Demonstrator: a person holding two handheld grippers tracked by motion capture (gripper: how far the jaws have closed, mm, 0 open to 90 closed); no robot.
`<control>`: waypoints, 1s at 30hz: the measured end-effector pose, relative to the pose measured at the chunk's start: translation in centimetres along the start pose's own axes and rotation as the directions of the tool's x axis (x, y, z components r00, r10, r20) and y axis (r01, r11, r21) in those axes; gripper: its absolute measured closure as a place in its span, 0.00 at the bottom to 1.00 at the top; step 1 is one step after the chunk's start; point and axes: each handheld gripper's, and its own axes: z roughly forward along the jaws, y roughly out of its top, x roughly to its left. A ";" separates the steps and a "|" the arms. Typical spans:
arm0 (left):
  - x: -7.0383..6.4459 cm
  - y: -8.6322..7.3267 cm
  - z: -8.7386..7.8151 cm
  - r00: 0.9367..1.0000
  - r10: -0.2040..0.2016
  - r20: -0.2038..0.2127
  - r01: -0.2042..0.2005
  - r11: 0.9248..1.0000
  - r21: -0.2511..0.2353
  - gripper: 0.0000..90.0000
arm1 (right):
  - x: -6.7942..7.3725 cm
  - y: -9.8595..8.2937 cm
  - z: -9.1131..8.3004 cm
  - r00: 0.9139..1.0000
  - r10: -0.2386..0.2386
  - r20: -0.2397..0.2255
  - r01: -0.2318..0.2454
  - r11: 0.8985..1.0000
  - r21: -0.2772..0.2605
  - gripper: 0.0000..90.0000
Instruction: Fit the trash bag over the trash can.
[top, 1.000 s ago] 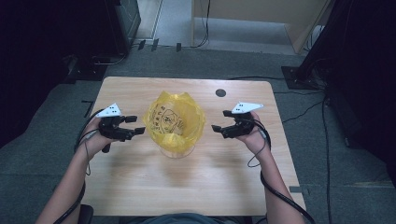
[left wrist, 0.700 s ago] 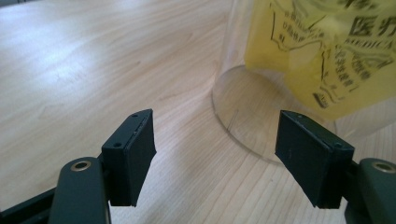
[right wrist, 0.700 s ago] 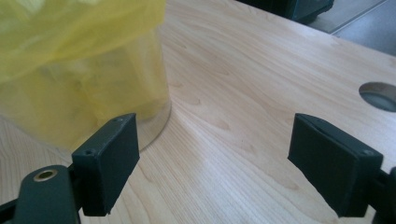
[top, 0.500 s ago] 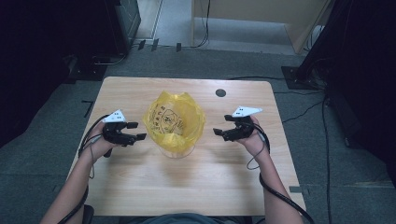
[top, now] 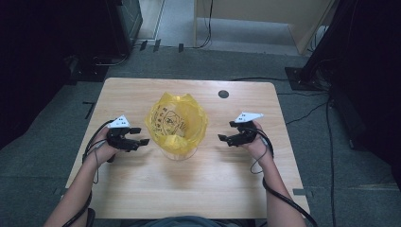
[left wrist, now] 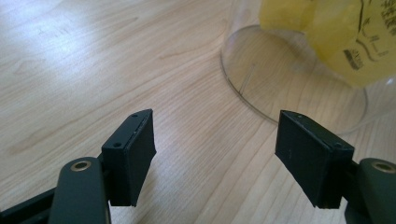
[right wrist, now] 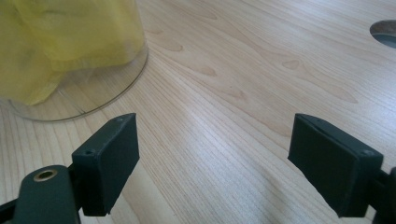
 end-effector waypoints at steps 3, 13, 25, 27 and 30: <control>0.0 -0.3 0.2 1.000 0.009 -0.008 -0.008 1.000 0.021 0.31 | 0.0 -0.2 0.1 1.000 -0.008 0.005 0.008 1.000 0.016 0.18; 0.0 -1.1 1.1 1.000 -0.012 -0.013 0.013 0.999 0.032 0.32 | 0.3 -1.1 2.5 0.999 -0.044 -0.005 0.044 0.993 0.105 0.17; -1.2 -0.9 1.8 0.993 0.071 -0.093 -0.064 0.995 0.077 0.21 | 0.7 -0.6 3.5 0.996 -0.077 0.044 0.072 0.991 0.111 0.15; -1.4 -0.9 1.9 0.991 0.086 -0.106 -0.078 0.994 0.083 0.21 | 0.7 -0.6 3.5 0.996 -0.077 0.044 0.072 0.991 0.111 0.15; -1.6 -0.9 2.0 0.988 0.100 -0.118 -0.090 0.992 0.089 0.21 | 0.7 -0.6 3.5 0.996 -0.077 0.044 0.072 0.991 0.111 0.15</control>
